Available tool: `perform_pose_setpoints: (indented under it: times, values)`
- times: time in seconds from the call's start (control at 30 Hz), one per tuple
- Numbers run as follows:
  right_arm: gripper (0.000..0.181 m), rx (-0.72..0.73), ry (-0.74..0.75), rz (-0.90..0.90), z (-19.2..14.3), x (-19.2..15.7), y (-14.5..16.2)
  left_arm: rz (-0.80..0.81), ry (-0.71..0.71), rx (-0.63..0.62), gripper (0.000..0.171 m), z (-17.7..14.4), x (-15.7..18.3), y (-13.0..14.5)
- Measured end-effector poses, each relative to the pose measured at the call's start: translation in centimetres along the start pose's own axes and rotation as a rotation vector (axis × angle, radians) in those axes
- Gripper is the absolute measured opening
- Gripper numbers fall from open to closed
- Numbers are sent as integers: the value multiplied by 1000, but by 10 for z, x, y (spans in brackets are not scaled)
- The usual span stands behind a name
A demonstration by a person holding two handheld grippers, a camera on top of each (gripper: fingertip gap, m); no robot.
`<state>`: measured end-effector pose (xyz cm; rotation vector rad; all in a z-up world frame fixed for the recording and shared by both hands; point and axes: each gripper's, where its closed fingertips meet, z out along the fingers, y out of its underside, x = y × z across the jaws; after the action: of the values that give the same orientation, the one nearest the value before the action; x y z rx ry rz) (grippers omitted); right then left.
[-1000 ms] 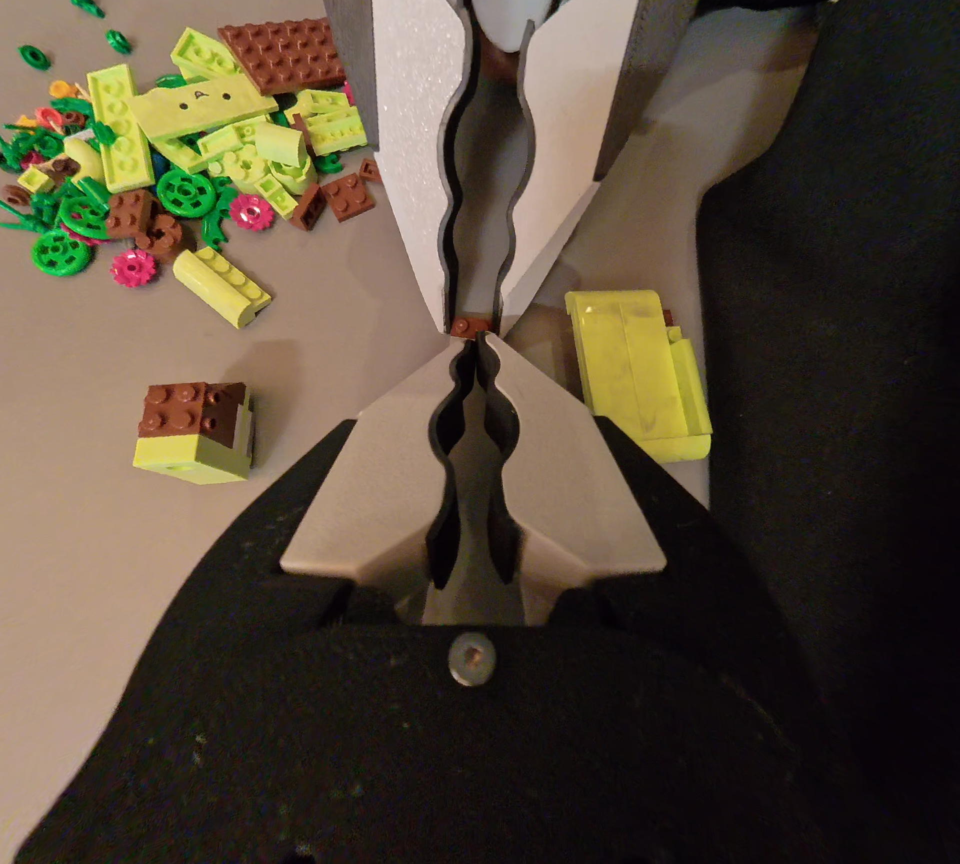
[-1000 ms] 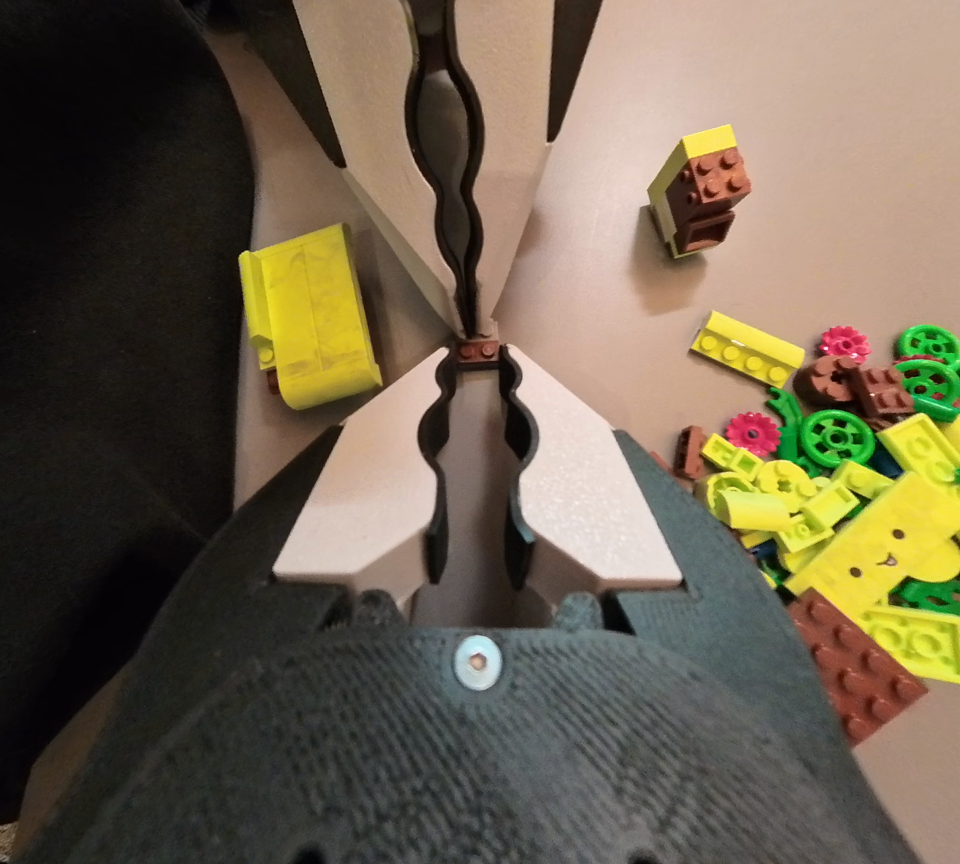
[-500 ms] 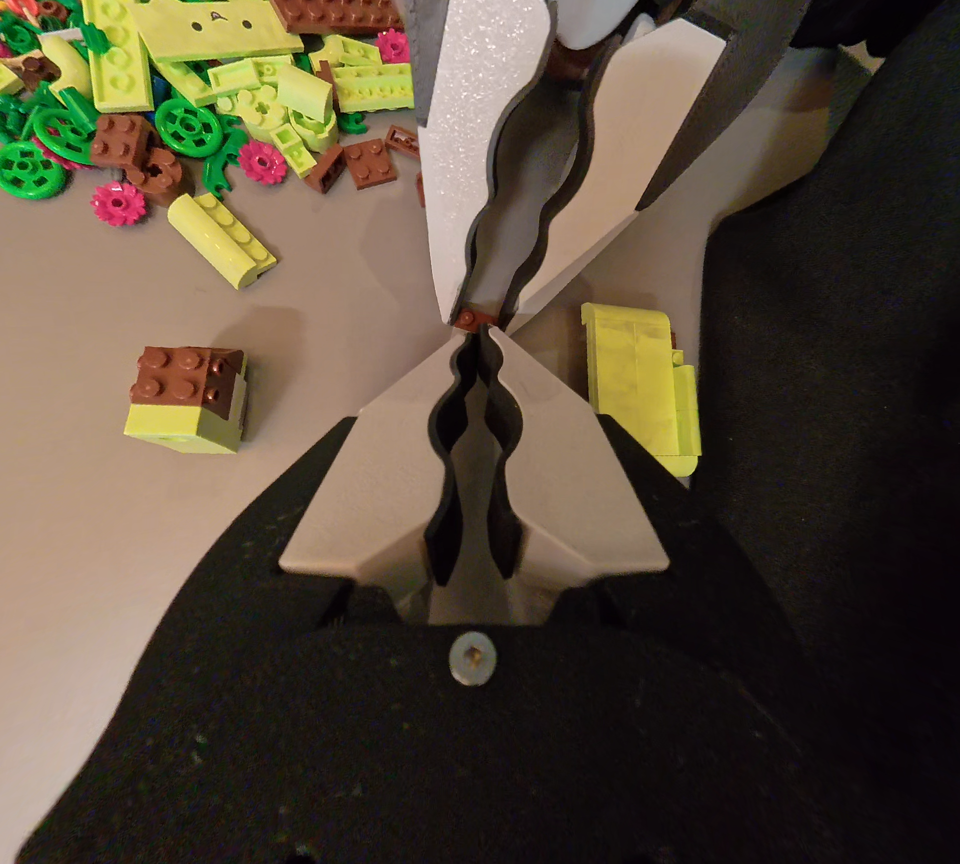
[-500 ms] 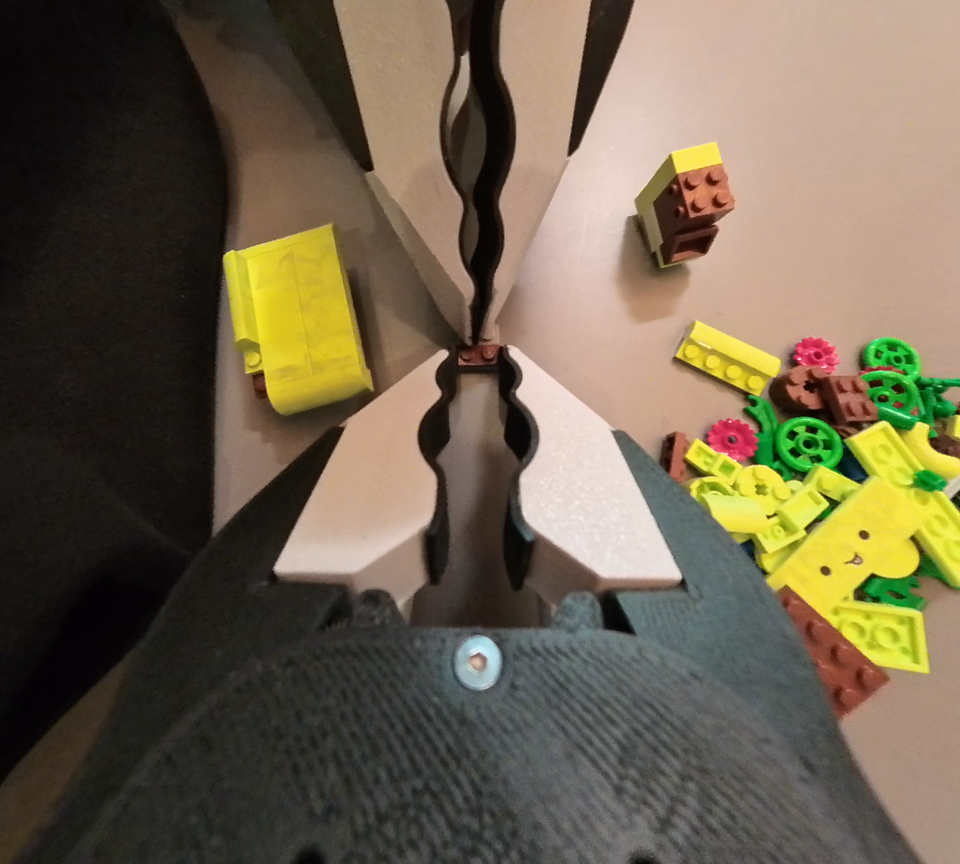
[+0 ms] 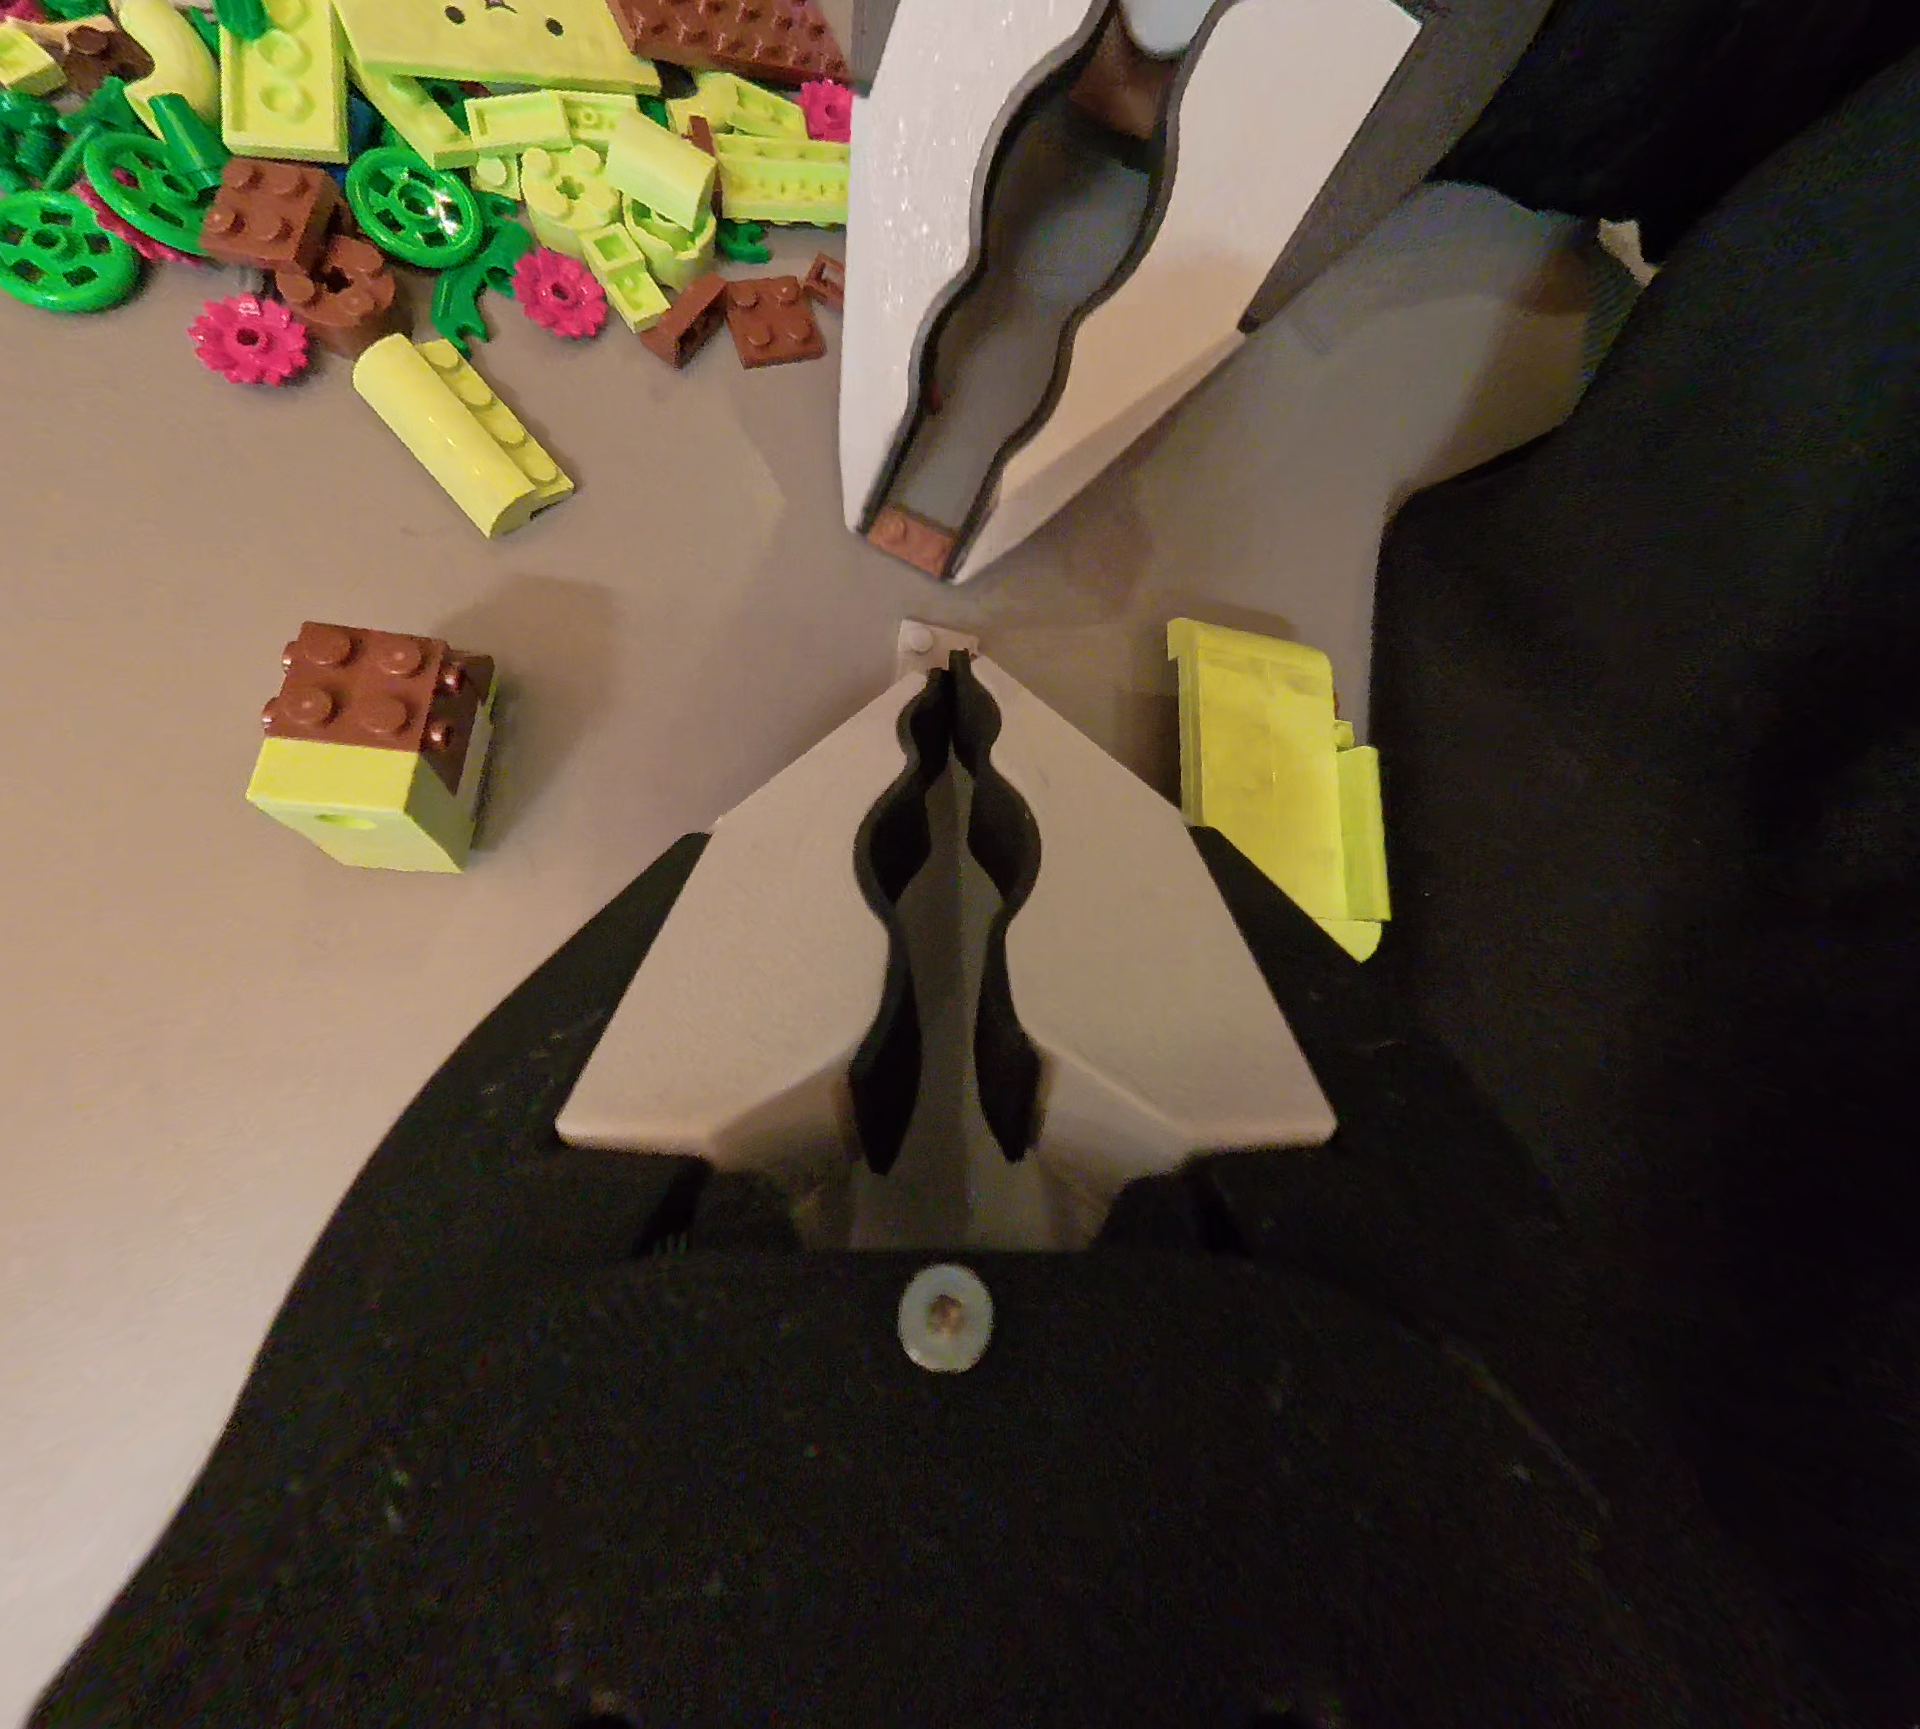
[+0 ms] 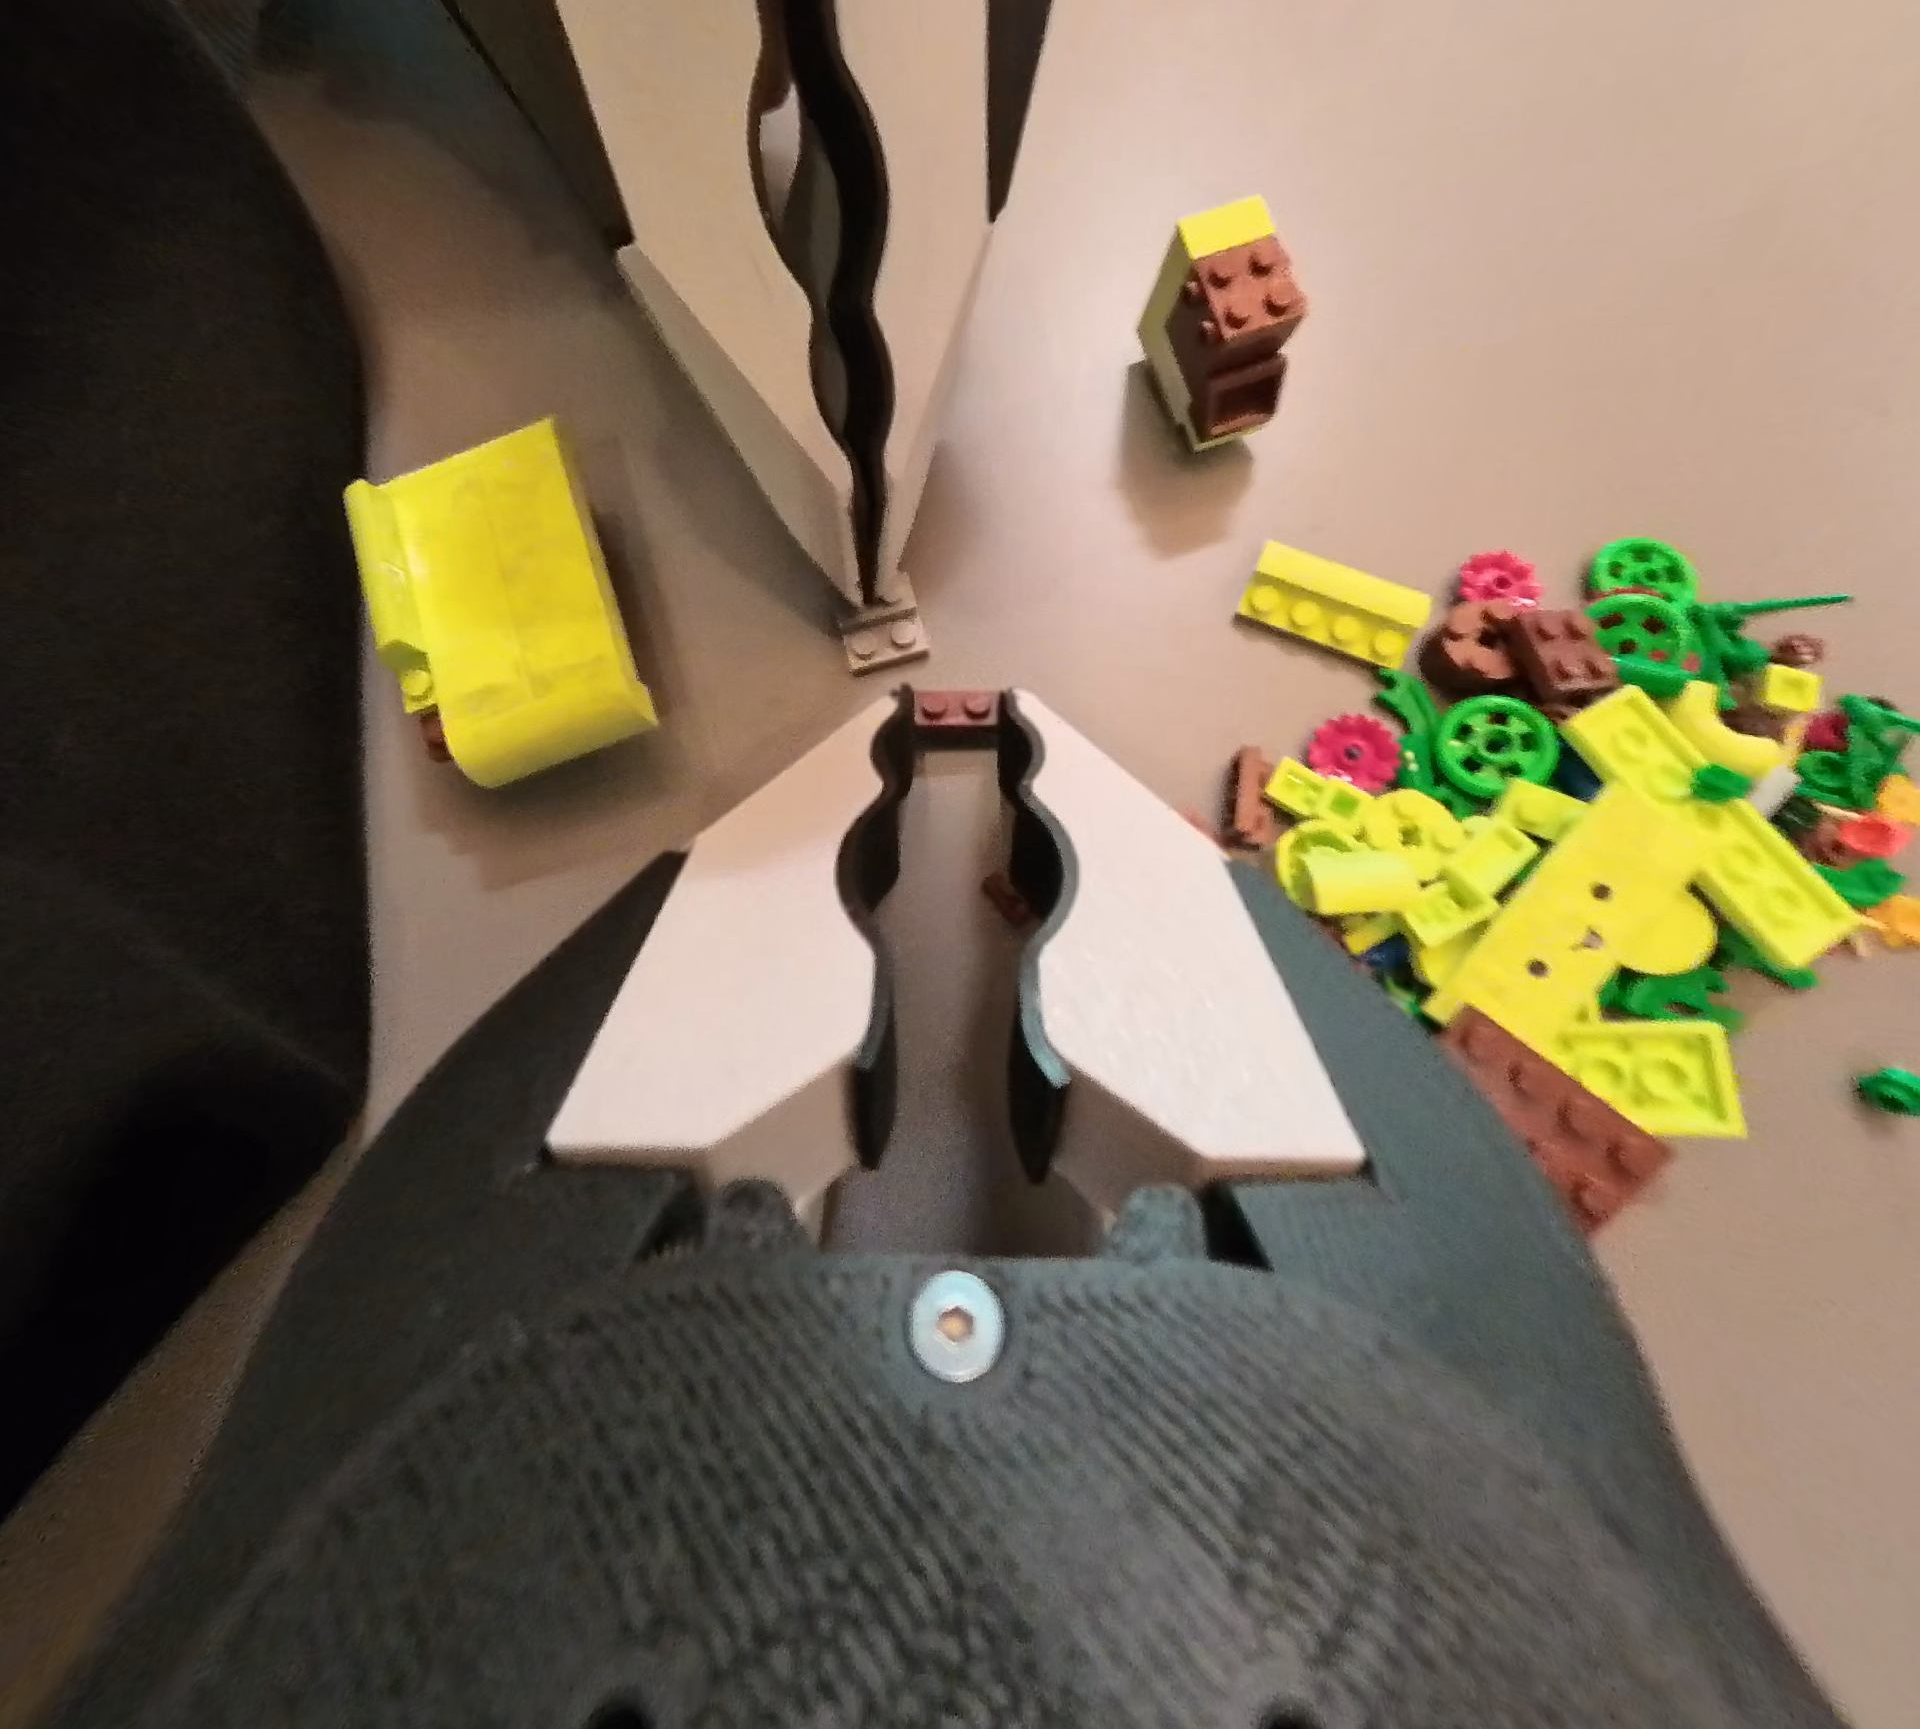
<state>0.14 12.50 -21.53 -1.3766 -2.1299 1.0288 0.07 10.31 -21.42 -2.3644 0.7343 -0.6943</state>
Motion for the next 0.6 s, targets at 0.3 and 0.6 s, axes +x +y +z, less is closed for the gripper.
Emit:
perform_pose_setpoints:
  times: [0.3,0.6]
  values:
    - [24,72,305,26,-25,62,-18,-15,-39,180,0,-16,-12,-25]
    - [30,122,76,-33,-9,11,-28,-43,-190,262,0,-40,-31,-17]
